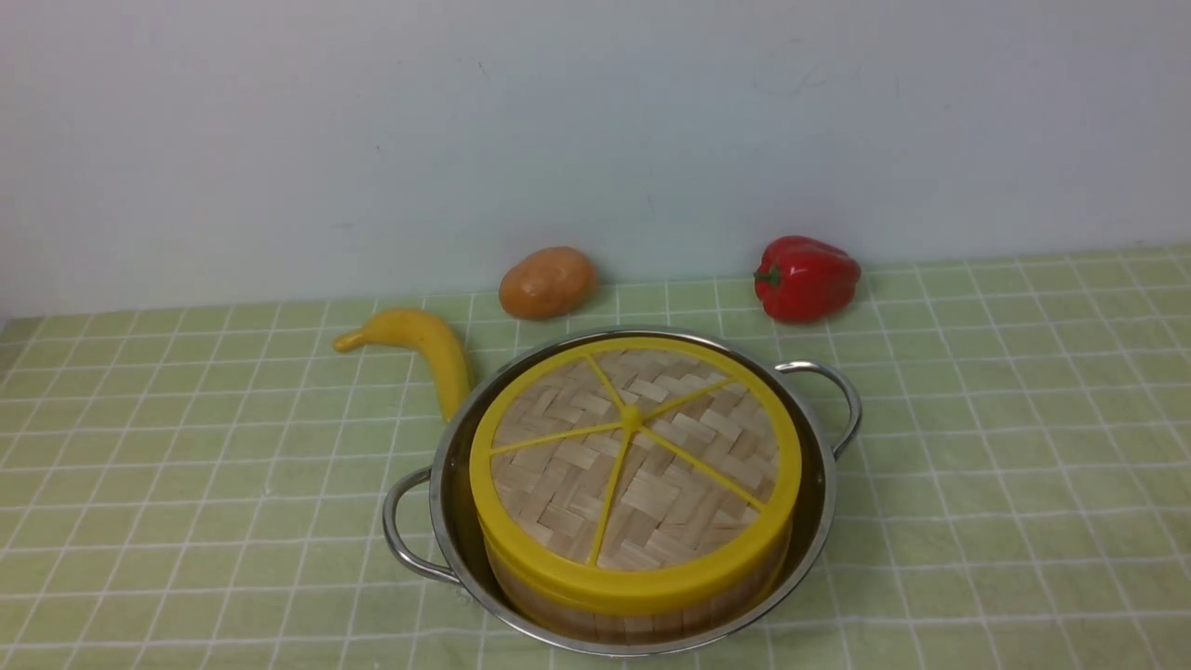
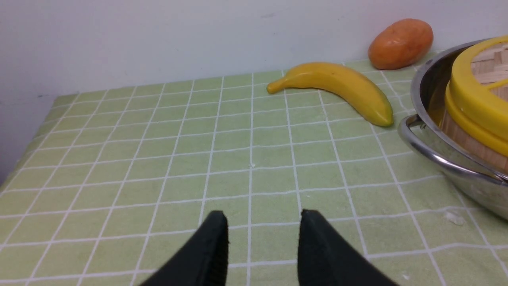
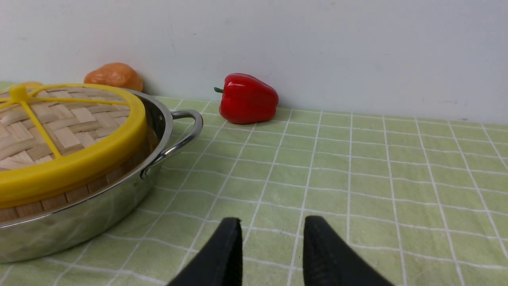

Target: Place the steamer in the pot on the green tablecloth, and put the lid on the steamer.

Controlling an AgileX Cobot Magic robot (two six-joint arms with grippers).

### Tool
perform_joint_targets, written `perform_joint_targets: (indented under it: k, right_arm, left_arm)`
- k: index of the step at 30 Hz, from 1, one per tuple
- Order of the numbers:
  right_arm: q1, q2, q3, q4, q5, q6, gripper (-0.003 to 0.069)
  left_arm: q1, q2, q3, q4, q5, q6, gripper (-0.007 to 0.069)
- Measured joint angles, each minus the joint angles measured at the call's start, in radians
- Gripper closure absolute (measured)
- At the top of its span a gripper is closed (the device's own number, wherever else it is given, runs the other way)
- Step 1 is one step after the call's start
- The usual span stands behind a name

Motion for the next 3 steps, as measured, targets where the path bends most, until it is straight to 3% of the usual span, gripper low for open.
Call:
perform_joint_targets:
  k: [3]
  right_arm:
    - [0.000, 0.000, 0.000, 0.000, 0.000, 0.000, 0.0417]
  left_arm:
    - [0.000, 0.000, 0.000, 0.000, 0.000, 0.000, 0.0382]
